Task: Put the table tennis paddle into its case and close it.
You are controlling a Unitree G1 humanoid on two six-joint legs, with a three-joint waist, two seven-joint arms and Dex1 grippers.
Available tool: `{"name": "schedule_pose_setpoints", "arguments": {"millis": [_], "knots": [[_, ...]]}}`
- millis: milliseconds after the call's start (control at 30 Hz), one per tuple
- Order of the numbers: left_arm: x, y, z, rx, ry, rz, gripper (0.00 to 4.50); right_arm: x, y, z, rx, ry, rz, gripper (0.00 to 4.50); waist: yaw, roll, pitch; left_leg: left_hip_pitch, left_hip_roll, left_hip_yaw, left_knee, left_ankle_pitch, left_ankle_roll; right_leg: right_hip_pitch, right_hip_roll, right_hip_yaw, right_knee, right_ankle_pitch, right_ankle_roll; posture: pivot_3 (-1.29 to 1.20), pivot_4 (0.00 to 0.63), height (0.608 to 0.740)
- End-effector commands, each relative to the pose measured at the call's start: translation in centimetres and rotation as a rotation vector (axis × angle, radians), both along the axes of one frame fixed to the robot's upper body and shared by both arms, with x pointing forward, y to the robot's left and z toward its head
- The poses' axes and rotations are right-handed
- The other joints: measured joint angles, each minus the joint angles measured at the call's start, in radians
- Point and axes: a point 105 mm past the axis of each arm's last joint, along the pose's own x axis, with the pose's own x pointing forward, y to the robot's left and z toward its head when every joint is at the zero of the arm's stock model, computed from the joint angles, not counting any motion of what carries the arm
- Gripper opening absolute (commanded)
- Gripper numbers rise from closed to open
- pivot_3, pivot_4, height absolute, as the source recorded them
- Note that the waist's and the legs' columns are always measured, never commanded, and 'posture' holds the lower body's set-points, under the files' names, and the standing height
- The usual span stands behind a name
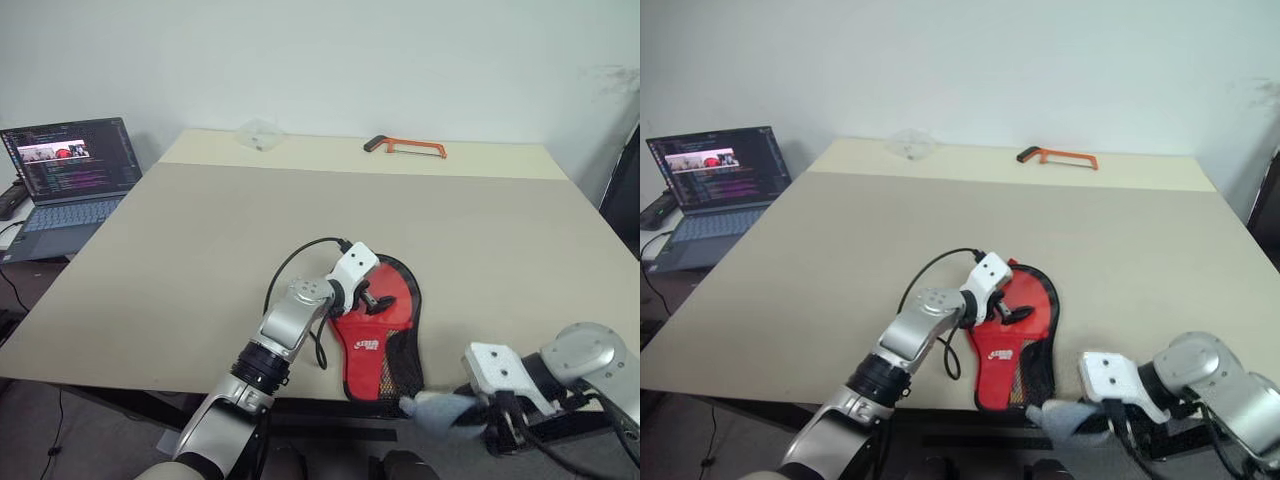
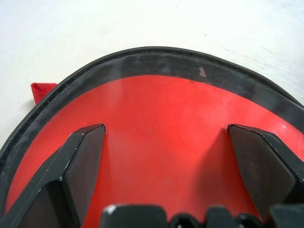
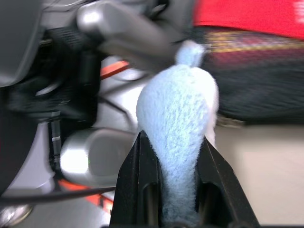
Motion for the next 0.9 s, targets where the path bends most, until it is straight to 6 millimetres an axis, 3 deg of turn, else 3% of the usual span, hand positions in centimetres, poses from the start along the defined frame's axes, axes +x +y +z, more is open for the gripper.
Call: {"name": "schedule_pose_setpoints", "arguments": {"millis": [33, 300, 433, 633, 800, 900], "knots": [[-0.7, 1.6, -2.6, 0.063, 0.078, 0.015, 4.5, 2.4, -2.1, 1.6, -0.024, -0.087, -0.095, 0.28, 0.0, 0.0, 0.0, 0.0, 0.0, 0.0, 0.0, 0.0, 0.0, 0.0, 0.0, 0.0, 0.0, 0.0, -0.001, 0.0, 0.15, 0.74], [-2.9, 1.7, 1.5, -0.095, -0.031, -0.206, 4.5, 3.7, -3.2, 0.9, -0.017, -0.007, -0.164, 2.91, -0.001, 0.003, 0.003, 0.0, 0.001, 0.001, -0.002, 0.0, 0.0, -0.001, 0.001, 0.001, 0.0, 0.0, -0.001, 0.0, 0.15, 0.74], [-3.7, 4.6, 4.8, -0.105, -0.12, -0.299, 4.5, 4.9, -4.0, 2.4, 0.047, -0.006, -0.233, 4.36, 0.001, 0.006, 0.014, -0.001, 0.001, 0.002, -0.002, 0.0, 0.0, -0.003, 0.001, 0.0, 0.001, 0.0, -0.001, 0.0, 0.15, 0.74], [-3.2, 11.5, 10.8, -0.033, -0.235, -0.287, 4.5, 5.0, -6.5, 5.8, 0.176, 0.0, -0.339, 4.43, 0.001, 0.005, 0.026, -0.002, 0.002, 0.002, -0.001, 0.0, 0.0, -0.003, 0.001, 0.0, 0.001, 0.0, -0.001, 0.0, 0.15, 0.74], [-4.9, 16.8, 14.4, -0.068, -0.242, -0.26, 4.5, 3.8, -8.6, 9.2, 0.304, -0.091, -0.42, 4.43, 0.002, 0.004, 0.026, -0.003, 0.002, 0.004, -0.002, 0.0, 0.001, -0.004, 0.0, 0.0, 0.0, -0.001, -0.001, 0.0, 0.15, 0.74], [-6.2, 19.5, 15.0, -0.062, -0.205, -0.234, 4.5, 2.7, -10.4, 10.4, 0.324, -0.131, -0.489, 4.43, 0.002, 0.004, 0.027, -0.003, 0.002, 0.003, -0.002, -0.001, 0.001, -0.005, 0.0, 0.0, 0.001, -0.002, -0.001, 0.0, 0.15, 0.74]]}}
